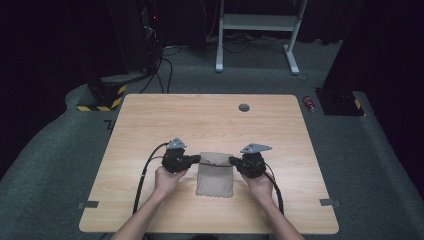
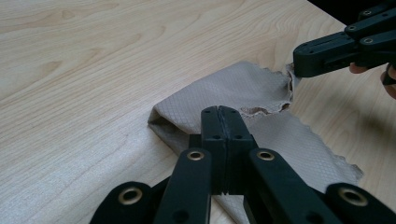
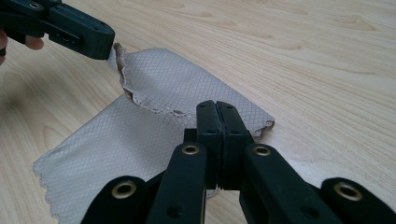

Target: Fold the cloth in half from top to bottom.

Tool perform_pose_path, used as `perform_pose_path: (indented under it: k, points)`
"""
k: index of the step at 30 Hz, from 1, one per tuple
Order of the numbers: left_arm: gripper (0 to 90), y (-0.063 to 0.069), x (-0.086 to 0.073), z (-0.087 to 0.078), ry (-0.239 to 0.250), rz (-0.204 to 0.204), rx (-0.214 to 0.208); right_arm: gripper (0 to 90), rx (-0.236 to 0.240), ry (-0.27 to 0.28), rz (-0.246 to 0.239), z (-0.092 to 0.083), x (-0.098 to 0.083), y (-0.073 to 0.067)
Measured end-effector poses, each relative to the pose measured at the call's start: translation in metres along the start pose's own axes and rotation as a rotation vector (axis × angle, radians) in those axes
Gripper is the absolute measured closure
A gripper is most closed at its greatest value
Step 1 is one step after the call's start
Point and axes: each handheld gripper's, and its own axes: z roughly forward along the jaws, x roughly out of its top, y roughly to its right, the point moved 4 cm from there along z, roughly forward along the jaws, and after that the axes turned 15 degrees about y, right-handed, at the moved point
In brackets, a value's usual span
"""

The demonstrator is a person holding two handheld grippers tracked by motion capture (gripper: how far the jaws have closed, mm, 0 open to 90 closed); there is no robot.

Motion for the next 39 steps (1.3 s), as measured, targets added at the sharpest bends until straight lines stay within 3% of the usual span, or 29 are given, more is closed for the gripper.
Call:
perform_pose_path:
  k: [8,39]
  points:
    - [89.7,0.004,0.001,-0.003,0.003,0.013,-0.008,89.0,0.009,0.008,-0.001,-0.007,0.0,-0.003]
    - [89.7,0.012,-0.012,-0.019,0.014,-0.008,-0.04,89.1,0.057,0.032,-0.02,-0.022,-0.001,-0.018]
